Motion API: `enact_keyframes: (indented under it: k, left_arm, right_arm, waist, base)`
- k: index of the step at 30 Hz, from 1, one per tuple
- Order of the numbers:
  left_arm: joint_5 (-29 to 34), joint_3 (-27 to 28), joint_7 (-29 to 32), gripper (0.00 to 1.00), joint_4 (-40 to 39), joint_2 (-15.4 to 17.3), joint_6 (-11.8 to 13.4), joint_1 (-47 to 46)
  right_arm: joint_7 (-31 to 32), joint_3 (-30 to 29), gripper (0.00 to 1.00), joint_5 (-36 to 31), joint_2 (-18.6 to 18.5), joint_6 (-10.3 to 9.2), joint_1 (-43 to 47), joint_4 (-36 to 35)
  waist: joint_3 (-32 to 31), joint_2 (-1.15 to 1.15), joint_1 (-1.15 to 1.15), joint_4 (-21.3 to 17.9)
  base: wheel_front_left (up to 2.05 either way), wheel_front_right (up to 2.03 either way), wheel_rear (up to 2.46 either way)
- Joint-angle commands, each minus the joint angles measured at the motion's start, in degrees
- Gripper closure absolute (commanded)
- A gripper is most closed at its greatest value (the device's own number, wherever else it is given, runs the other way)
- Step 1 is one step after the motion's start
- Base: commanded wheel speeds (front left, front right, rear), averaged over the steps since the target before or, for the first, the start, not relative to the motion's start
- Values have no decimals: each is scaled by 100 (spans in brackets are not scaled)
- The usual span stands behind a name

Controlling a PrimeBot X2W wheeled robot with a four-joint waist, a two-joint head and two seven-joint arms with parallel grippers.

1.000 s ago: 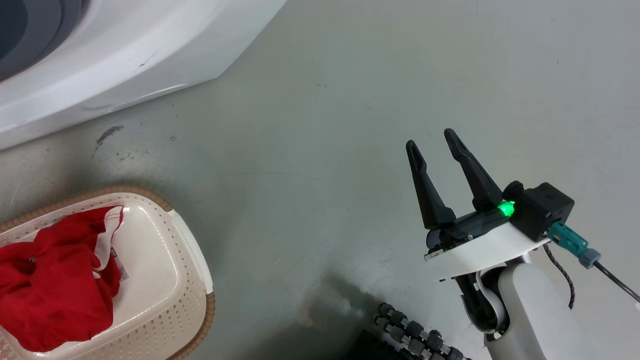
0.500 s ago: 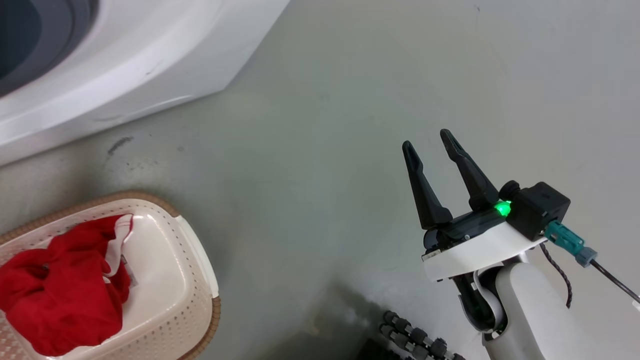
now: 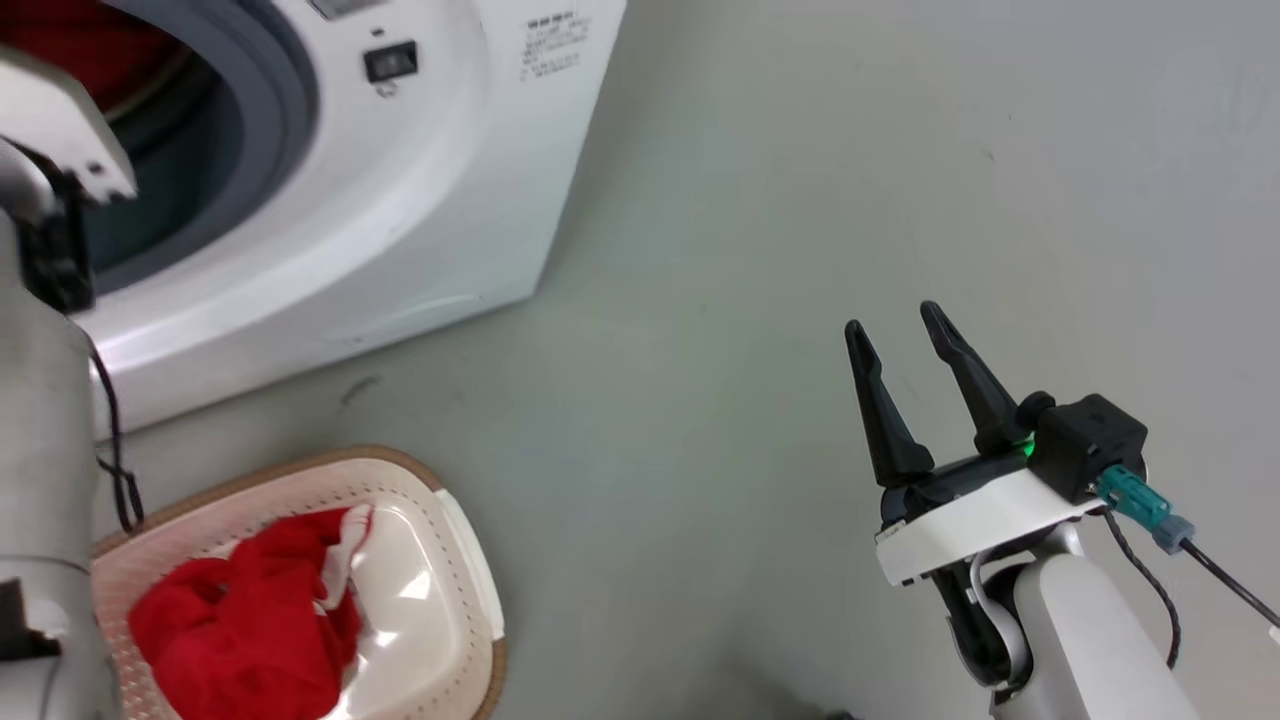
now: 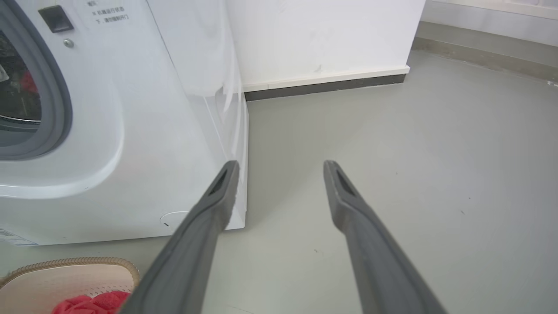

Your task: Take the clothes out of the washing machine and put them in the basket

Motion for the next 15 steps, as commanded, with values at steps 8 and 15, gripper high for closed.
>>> enact_keyframes:
  k: [8, 15]
  left_arm:
    - [-212, -34, -1166, 100, 420, -523, -217, 714]
    - [-263, -69, -1360, 100, 198, -810, -371, 1222]
  right_arm:
    - [292, -363, 0, -302, 1, -4, 439, -128]
    - [530, -554, 0, -485, 0, -4, 711, -347]
  waist:
    - [-1199, 0, 0, 705]
    - [-1665, 0, 0, 1052]
  base:
    - [0, 0, 0]
    - [0, 0, 0]
